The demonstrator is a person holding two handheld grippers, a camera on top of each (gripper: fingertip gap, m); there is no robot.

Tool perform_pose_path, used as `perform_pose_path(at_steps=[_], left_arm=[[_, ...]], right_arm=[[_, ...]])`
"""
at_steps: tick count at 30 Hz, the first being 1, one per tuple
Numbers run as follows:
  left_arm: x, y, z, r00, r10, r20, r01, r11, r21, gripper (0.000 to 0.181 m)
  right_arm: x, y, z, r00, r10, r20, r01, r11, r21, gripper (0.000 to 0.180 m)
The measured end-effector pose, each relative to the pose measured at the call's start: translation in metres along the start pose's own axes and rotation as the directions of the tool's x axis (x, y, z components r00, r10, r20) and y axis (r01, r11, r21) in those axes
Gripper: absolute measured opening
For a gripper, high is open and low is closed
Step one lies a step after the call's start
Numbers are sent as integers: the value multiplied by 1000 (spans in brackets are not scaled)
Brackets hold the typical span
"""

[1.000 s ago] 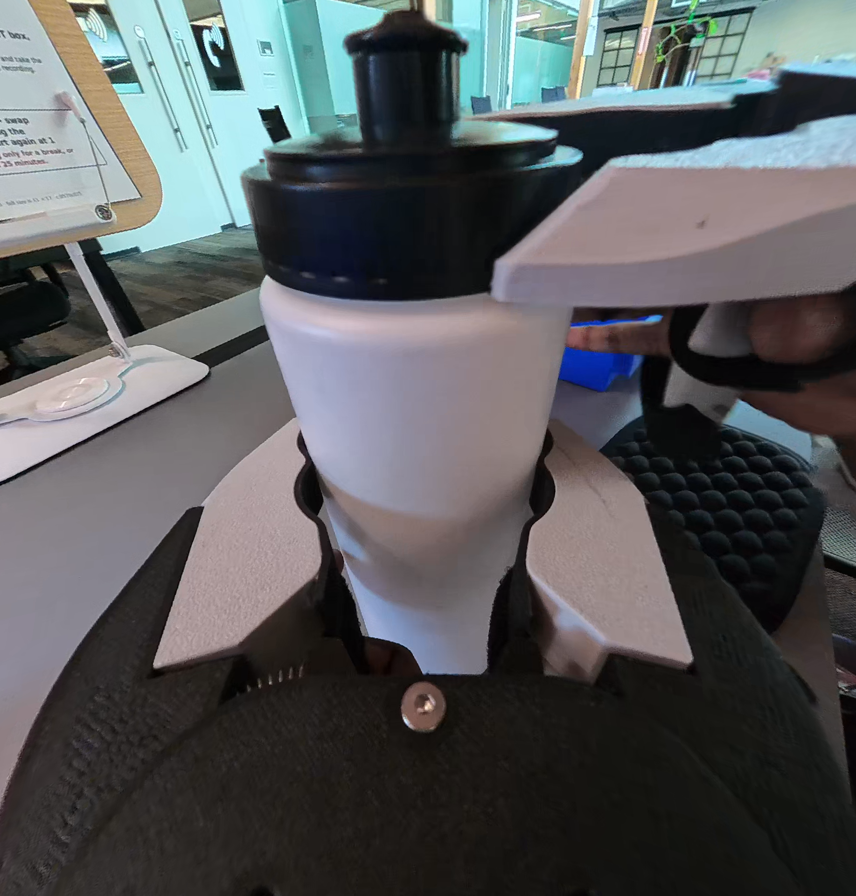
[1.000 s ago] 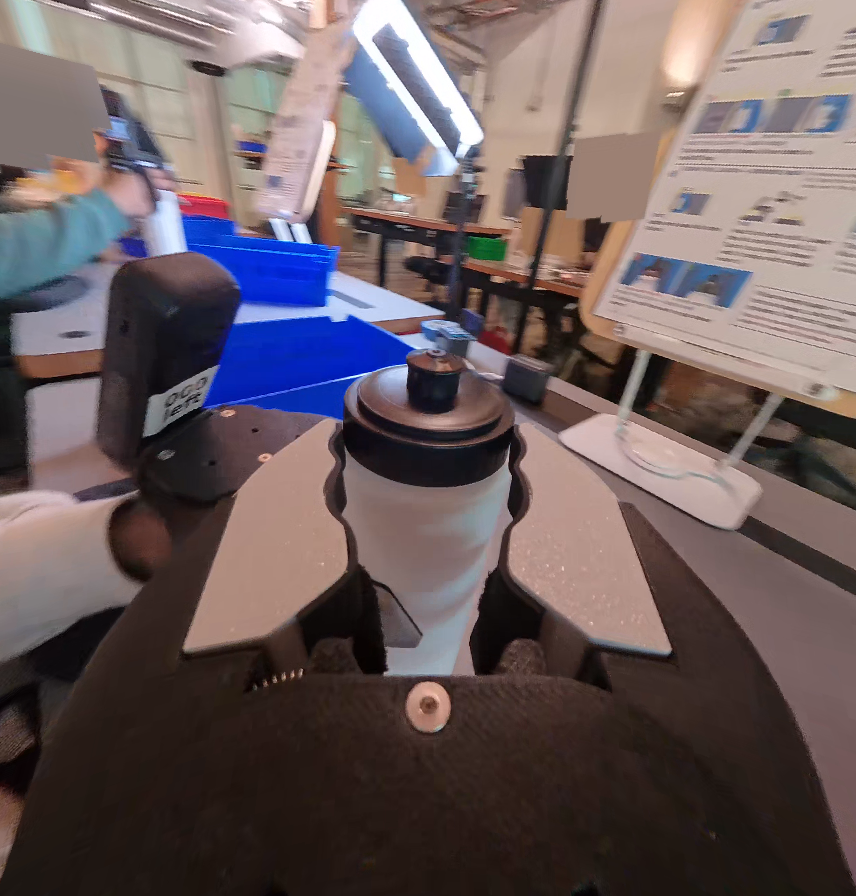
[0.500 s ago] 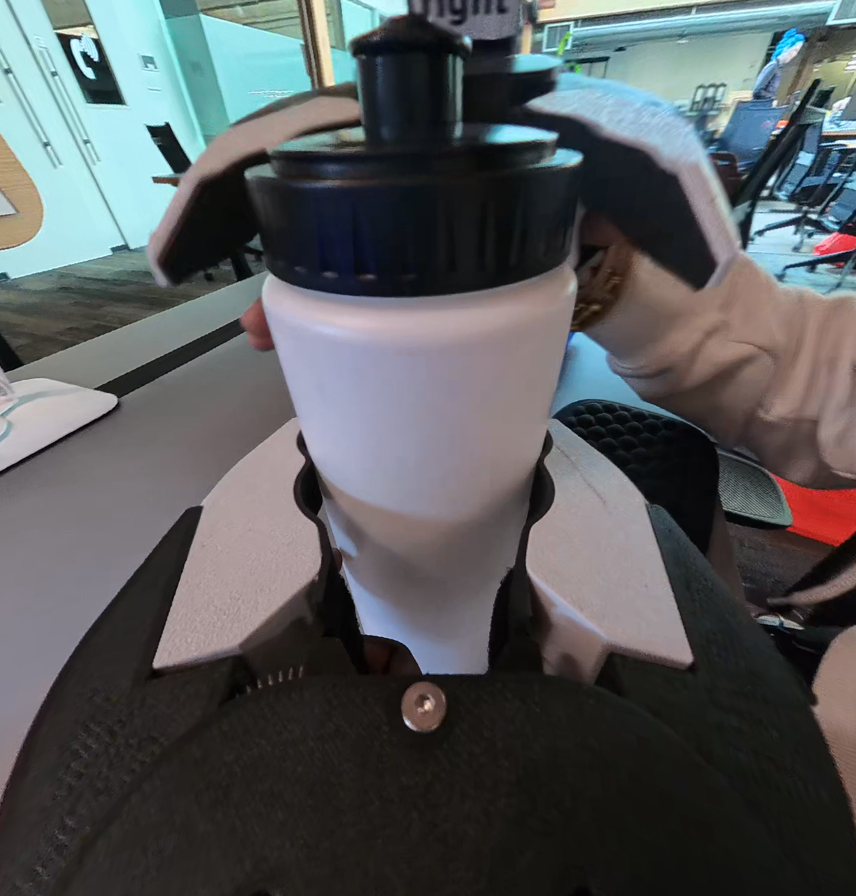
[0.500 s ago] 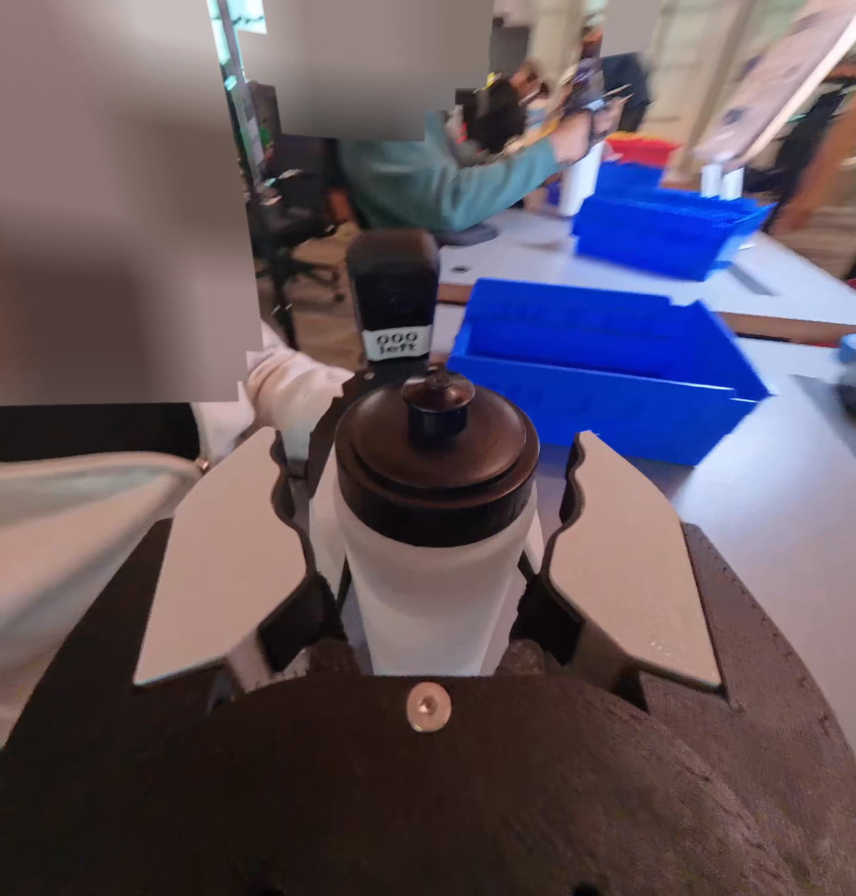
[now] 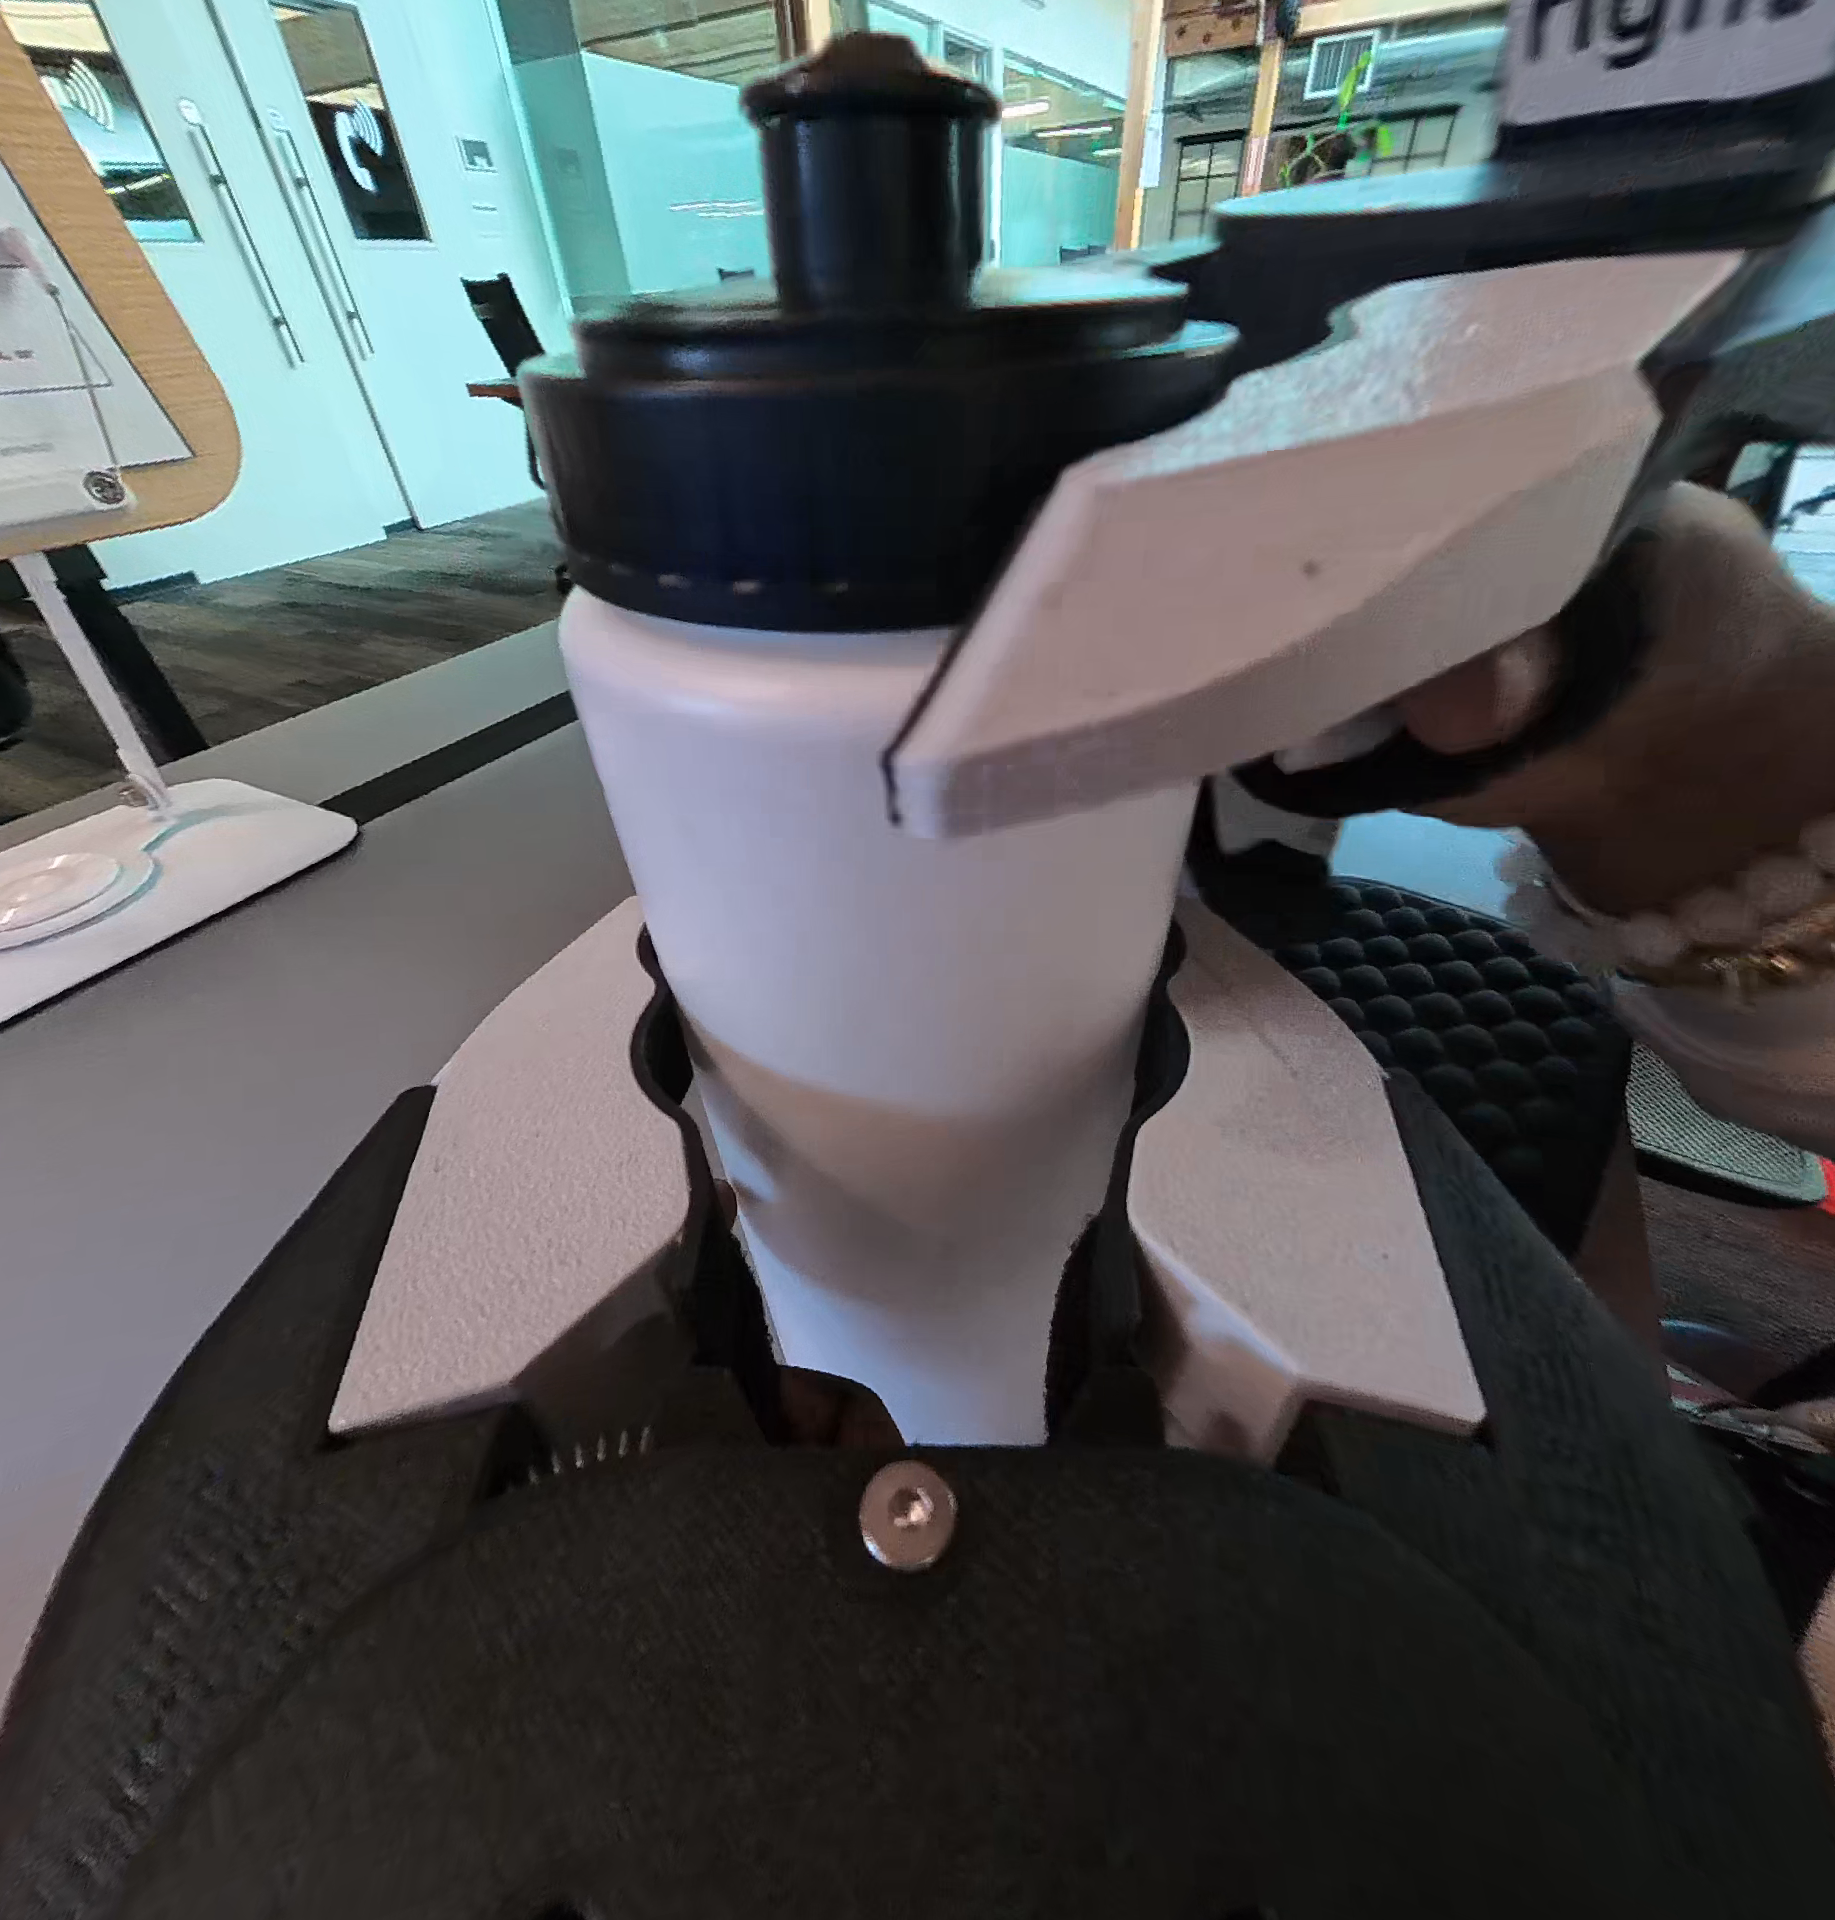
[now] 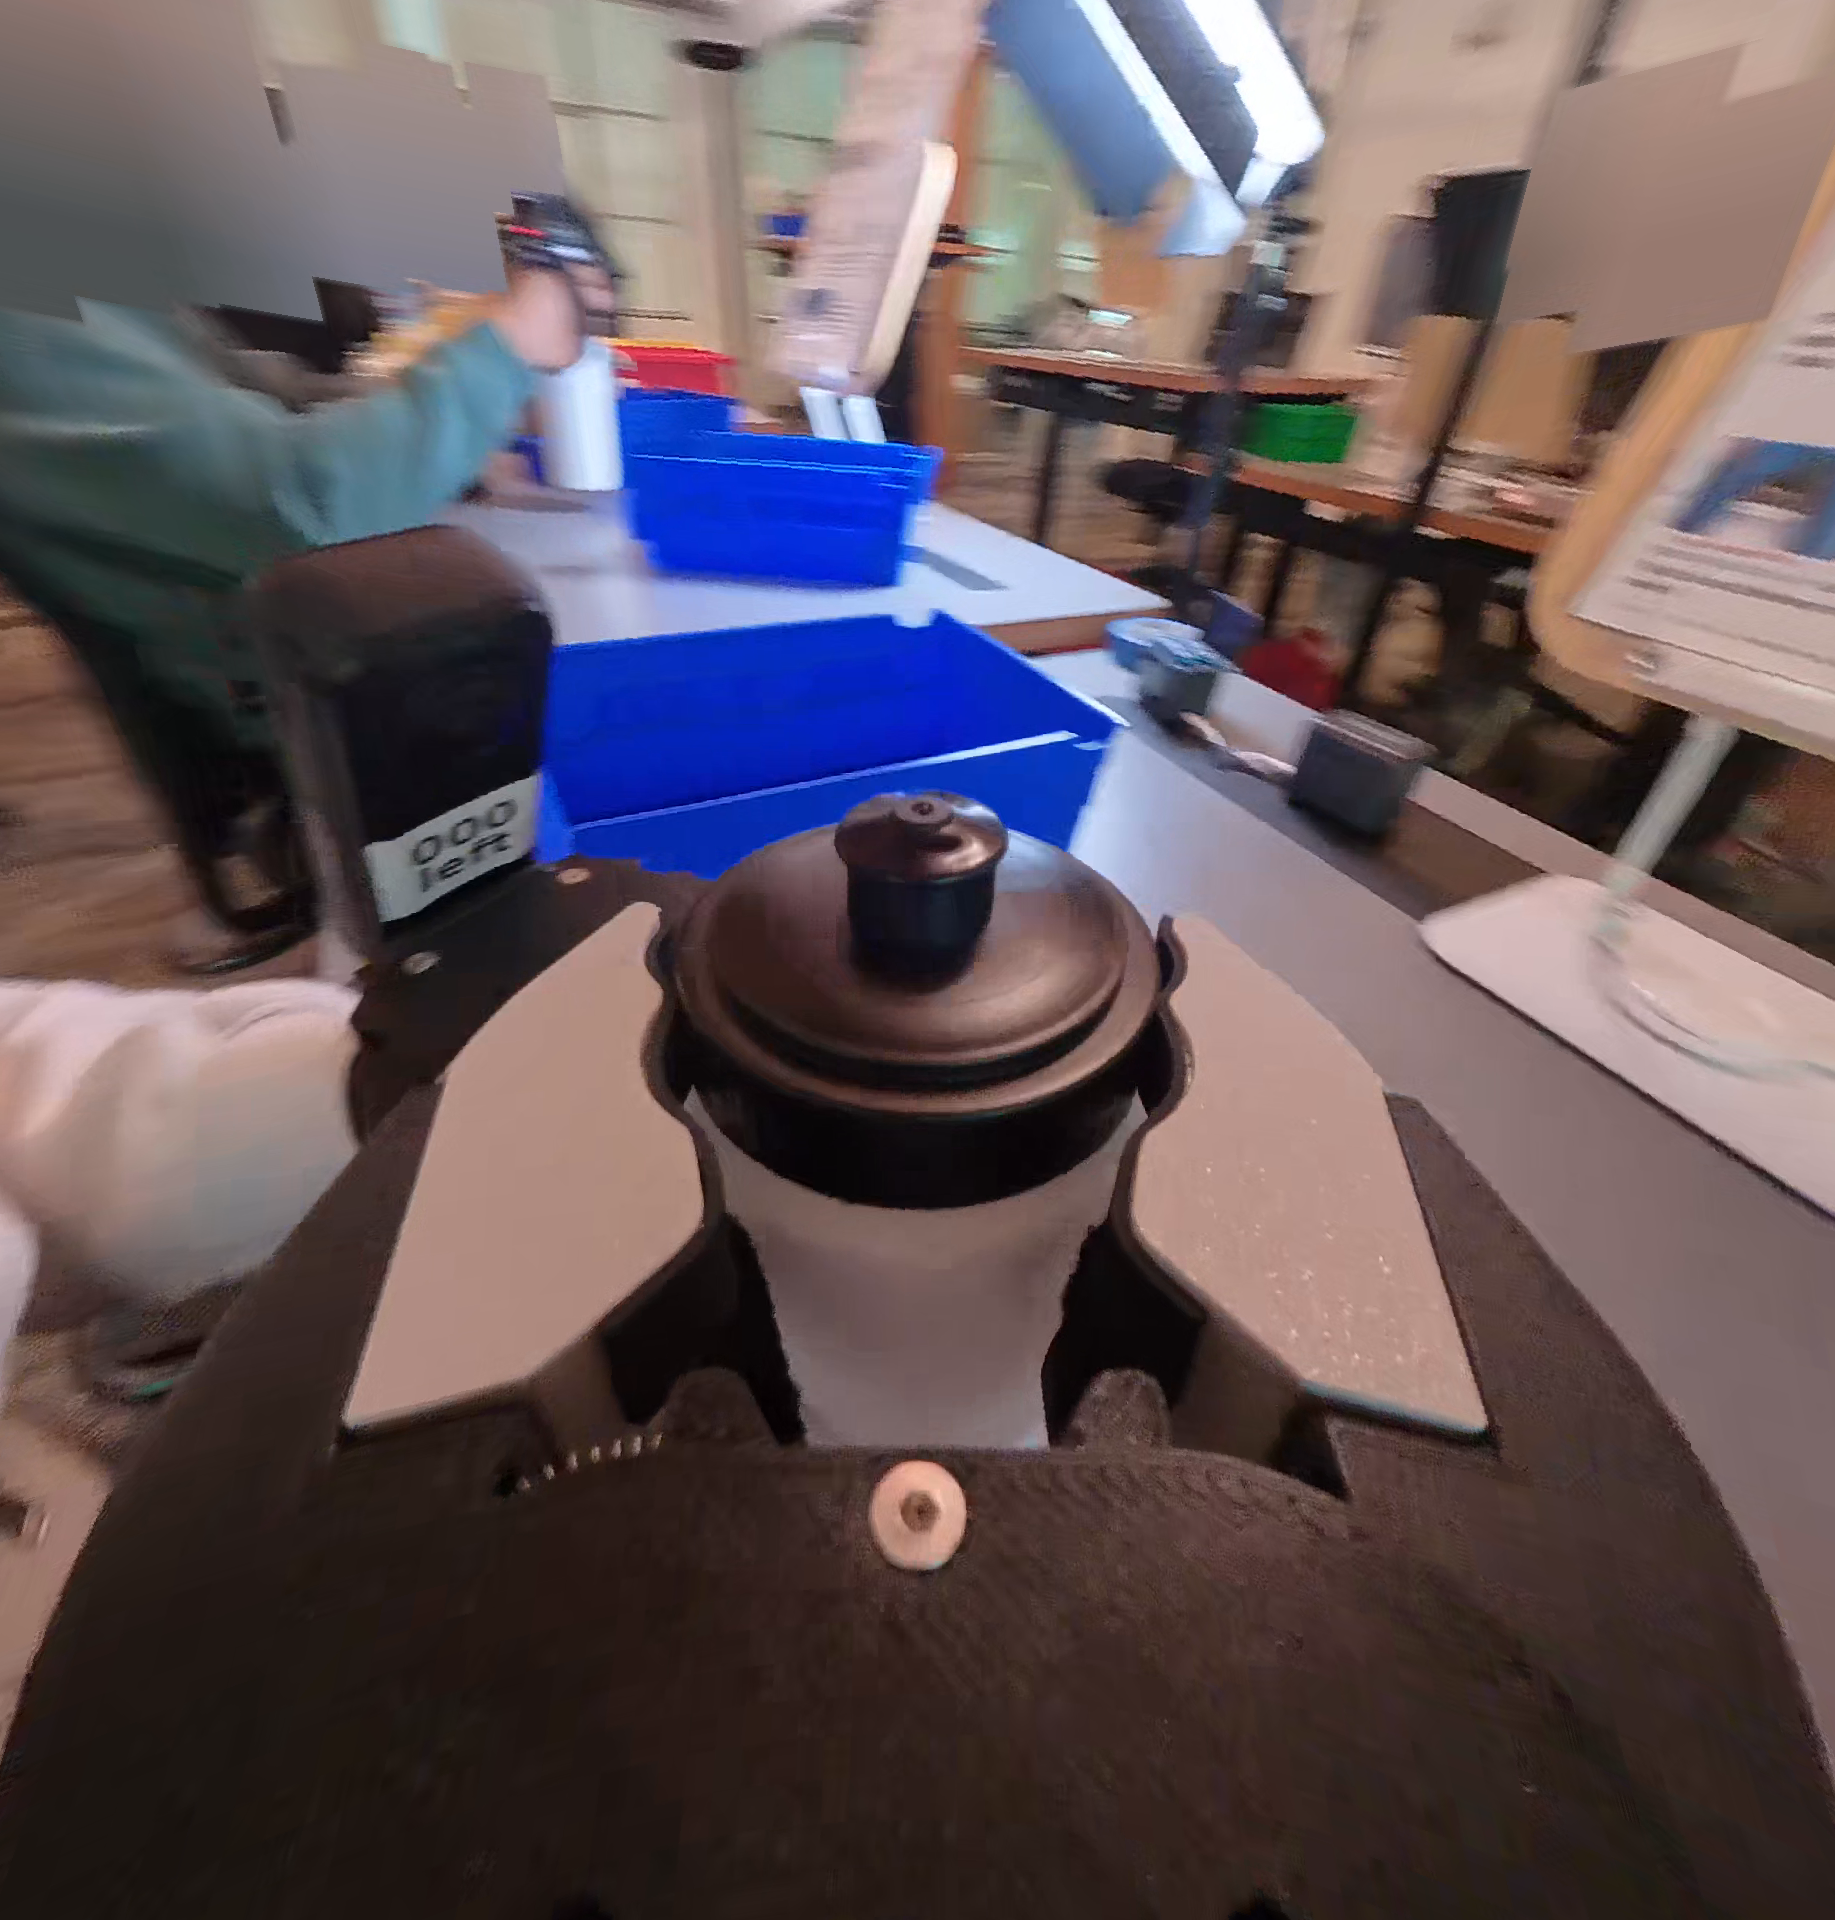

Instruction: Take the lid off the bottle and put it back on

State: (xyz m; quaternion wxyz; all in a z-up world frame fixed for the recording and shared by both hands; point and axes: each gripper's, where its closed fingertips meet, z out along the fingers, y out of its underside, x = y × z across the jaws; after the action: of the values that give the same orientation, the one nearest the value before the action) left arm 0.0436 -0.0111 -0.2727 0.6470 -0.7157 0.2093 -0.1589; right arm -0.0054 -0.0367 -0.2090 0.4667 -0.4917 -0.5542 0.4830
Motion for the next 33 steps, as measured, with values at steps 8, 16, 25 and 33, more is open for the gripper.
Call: perform_pose_path(at_steps=[8,16,25,33], left_arm=[[6,0,-2,996,-6,-94,8,1000,17,86],[12,-1,-3,989,-1,-149,5,1000,28,86],[14,-1,-4,997,12,-79,-10,1000,29,86],[15,0,-4,998,12,-66,-12,1000,-1,85]], right_arm=[[-20,-24,-9,931,-44,361,-13,988,153,112],[-30,-13,-13,738,-30,674,3,999,41,112],[-28,-14,-12,900,-49,433,10,996,93,84],[-21,-14,-16,980,-21,195,0,994,109,77]])
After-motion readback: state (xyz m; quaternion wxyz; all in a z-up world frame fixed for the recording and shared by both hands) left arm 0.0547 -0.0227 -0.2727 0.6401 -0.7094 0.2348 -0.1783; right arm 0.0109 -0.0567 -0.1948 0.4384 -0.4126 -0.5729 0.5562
